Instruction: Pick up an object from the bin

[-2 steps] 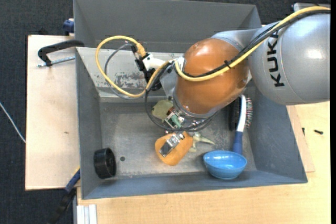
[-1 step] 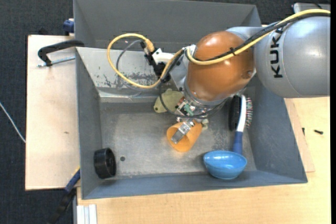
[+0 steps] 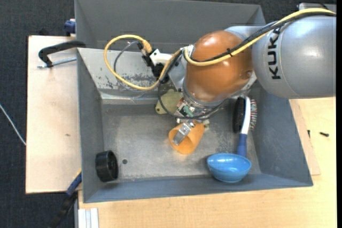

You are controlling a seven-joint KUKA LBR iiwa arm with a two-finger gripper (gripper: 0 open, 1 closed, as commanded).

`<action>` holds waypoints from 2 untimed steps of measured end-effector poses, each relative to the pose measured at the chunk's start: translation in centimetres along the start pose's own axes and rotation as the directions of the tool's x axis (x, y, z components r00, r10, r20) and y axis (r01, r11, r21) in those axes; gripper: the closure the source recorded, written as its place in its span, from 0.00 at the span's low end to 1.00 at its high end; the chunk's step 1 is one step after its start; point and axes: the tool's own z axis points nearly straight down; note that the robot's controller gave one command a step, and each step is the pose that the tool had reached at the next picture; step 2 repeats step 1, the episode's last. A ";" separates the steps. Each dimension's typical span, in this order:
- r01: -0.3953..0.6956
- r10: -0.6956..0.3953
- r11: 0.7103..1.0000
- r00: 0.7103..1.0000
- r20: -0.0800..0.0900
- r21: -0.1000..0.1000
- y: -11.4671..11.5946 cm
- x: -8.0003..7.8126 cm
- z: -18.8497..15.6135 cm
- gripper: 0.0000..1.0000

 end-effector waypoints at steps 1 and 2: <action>0.029 -0.029 1.000 0.999 0.014 0.001 -0.5 -0.7 -11.9 1.00; 0.029 -0.029 1.000 0.999 0.014 0.001 -0.5 -0.7 -11.9 1.00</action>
Offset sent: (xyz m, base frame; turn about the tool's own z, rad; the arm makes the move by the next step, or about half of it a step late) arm -0.0046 0.0074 0.1138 -0.0323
